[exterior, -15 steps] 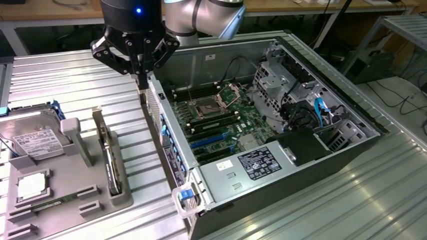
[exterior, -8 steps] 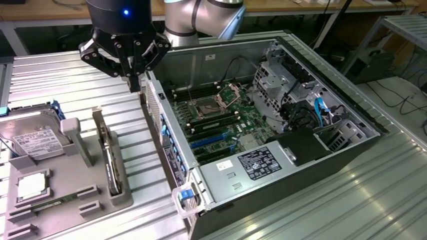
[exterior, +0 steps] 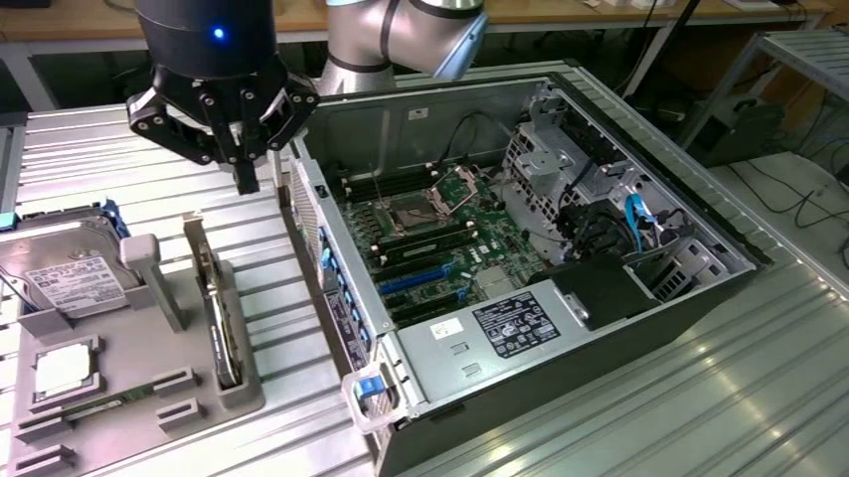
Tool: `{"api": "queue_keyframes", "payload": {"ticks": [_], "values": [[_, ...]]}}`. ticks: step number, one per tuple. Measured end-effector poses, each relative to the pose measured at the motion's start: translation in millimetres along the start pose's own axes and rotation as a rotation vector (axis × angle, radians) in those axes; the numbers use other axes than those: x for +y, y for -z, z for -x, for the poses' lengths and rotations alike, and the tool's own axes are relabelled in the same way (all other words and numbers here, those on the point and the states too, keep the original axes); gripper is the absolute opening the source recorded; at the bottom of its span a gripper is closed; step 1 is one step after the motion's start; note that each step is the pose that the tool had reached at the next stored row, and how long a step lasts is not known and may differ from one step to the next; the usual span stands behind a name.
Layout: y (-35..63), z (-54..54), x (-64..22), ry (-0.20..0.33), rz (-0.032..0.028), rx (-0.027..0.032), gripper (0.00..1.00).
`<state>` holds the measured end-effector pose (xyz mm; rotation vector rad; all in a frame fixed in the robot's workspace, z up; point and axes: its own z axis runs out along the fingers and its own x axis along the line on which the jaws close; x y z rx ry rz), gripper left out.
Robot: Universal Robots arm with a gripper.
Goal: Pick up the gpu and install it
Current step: 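Reach for the gpu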
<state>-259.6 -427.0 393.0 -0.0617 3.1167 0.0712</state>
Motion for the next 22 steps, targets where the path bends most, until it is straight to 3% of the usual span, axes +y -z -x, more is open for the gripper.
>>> {"api": "queue_keyframes", "payload": {"ticks": [22], "values": [[1.4,-44.4,-13.2,0.012,0.0004,0.0005,0.11]]}}
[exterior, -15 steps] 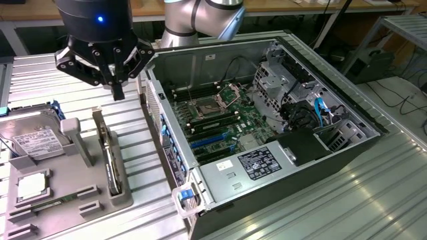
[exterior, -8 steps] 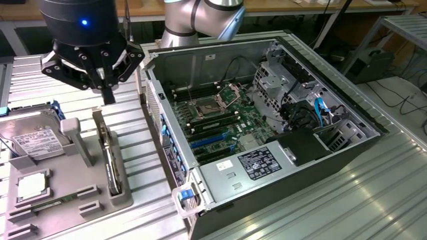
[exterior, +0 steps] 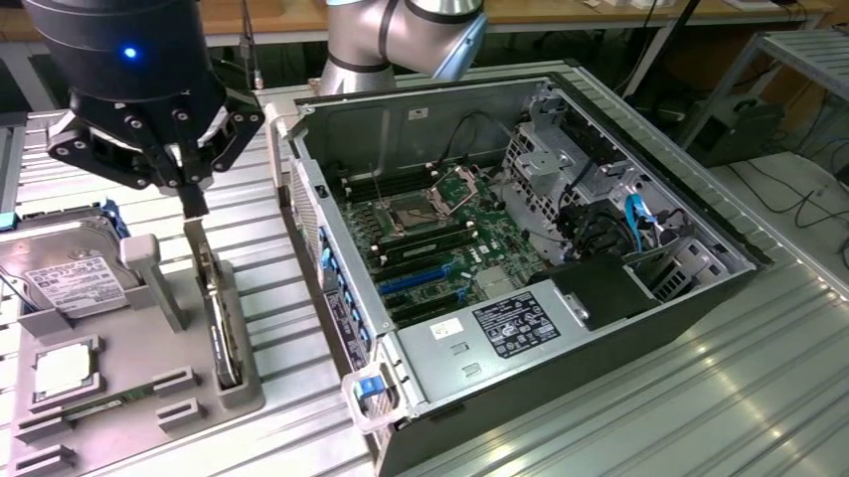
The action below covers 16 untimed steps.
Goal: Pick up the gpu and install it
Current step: 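Reach for the gpu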
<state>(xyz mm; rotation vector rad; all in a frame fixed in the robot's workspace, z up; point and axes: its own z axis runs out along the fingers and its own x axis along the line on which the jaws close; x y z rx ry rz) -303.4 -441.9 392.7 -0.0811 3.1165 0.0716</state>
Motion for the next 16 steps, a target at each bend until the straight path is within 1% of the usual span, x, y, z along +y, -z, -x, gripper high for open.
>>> {"api": "queue_keyframes", "payload": {"ticks": [5,12,16], "values": [[0.3,-11.4,-3.1,0.003,0.0001,0.0000,0.11],[0.7,-24.4,-5.6,0.006,0.0001,0.0003,0.11],[0.8,-26.3,-5.8,0.007,0.0002,0.0003,0.11]]}}
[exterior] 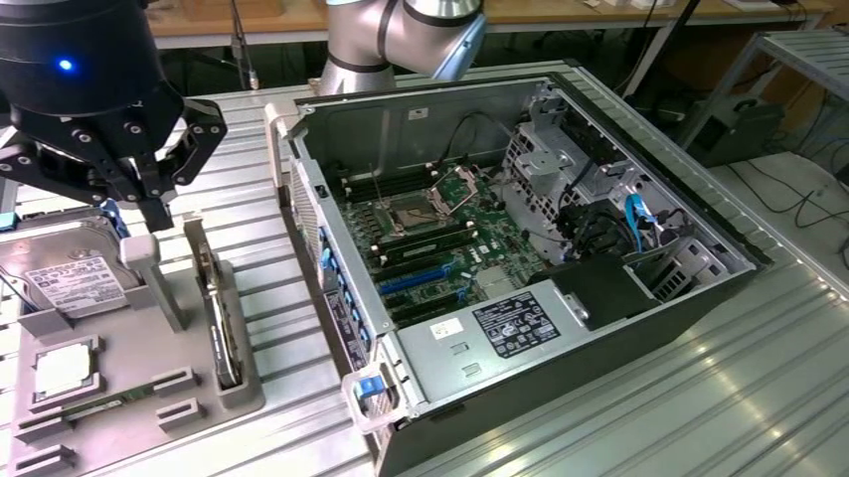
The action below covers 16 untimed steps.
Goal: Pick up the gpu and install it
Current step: 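Pick up the gpu and move the gpu toward the slot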
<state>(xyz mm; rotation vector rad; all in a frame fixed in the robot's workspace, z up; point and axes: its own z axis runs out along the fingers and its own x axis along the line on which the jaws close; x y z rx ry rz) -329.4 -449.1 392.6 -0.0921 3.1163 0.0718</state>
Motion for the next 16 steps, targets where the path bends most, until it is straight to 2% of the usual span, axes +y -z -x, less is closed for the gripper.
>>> {"api": "queue_keyframes", "payload": {"ticks": [13,14,15,16], "values": [[0.0,-0.1,0.0,0.000,0.0000,0.0000,0.11],[0.0,-0.1,0.0,0.000,-0.0001,0.0000,0.17],[0.0,-0.1,0.0,0.000,0.0000,0.0000,0.17],[0.0,-0.1,0.0,0.000,0.0000,0.0000,0.24]]}}
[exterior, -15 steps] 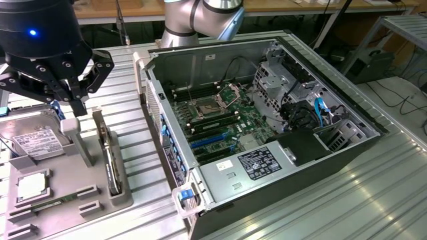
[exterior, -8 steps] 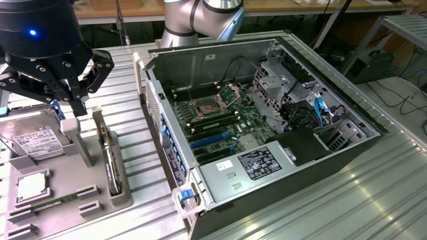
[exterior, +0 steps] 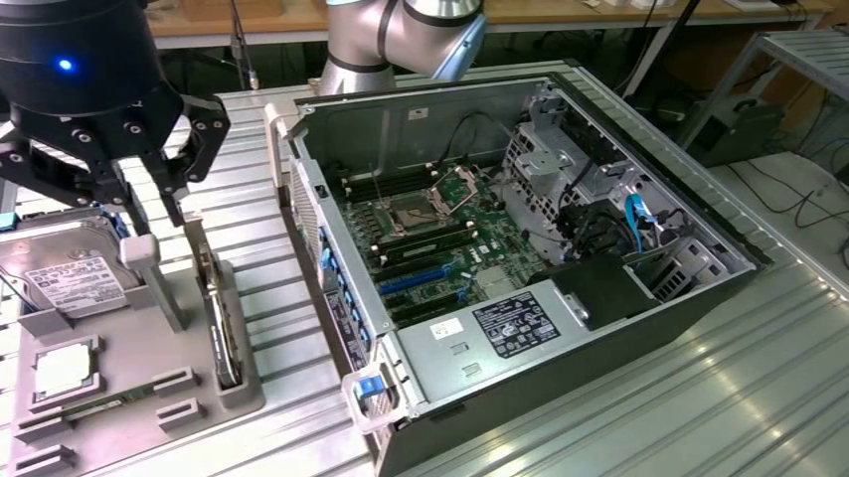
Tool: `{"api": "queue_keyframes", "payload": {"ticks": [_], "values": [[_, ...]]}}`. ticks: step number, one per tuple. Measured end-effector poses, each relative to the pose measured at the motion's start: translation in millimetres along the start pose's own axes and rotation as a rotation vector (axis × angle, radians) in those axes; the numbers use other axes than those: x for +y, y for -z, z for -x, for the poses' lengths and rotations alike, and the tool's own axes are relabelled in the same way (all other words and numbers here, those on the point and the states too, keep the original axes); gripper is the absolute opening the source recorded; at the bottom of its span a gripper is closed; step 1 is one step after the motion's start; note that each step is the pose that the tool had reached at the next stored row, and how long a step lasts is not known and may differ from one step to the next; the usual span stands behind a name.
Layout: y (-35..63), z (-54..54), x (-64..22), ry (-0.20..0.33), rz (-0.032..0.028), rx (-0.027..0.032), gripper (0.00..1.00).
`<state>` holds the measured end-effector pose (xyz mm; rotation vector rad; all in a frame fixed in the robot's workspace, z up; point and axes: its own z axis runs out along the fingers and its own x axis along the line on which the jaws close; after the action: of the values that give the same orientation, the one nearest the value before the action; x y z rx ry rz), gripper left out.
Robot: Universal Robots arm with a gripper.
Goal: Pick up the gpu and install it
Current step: 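Pick up the gpu and move the gpu toward the slot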
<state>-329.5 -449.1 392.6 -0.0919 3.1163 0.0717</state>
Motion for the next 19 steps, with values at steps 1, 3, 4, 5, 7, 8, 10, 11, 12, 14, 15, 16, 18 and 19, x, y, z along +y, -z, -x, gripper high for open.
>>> {"api": "queue_keyframes", "payload": {"ticks": [1,3,4,5,7,8,10,11,12,14,15,16,18,19], "values": [[0.0,0.0,0.0,0.000,0.0000,0.0000,0.36],[0.0,0.0,0.0,0.000,0.0000,0.0000,0.48],[0.0,0.0,0.0,0.000,0.0000,0.0000,0.48],[0.0,0.0,0.0,0.000,0.0000,0.0000,0.48],[0.0,0.0,0.0,0.000,0.0000,0.0000,0.60],[0.0,0.0,0.0,0.000,0.0000,0.0000,0.60],[0.0,0.0,0.0,0.000,-0.0001,0.0001,0.60],[-0.4,0.0,0.0,0.000,0.0000,0.0000,0.60],[-1.1,-0.1,-0.1,0.000,0.0000,-0.0001,0.60],[-4.3,-0.1,-0.2,0.000,0.0000,-0.0001,0.60],[-6.0,-0.2,-0.3,0.000,0.0000,0.0000,0.60],[-8.0,-0.3,-0.4,0.000,0.0001,-0.0002,0.60],[-11.5,-0.3,-0.6,0.000,0.0000,0.0000,0.60],[-13.2,-0.4,-0.7,0.000,0.0000,0.0000,0.60]]}}
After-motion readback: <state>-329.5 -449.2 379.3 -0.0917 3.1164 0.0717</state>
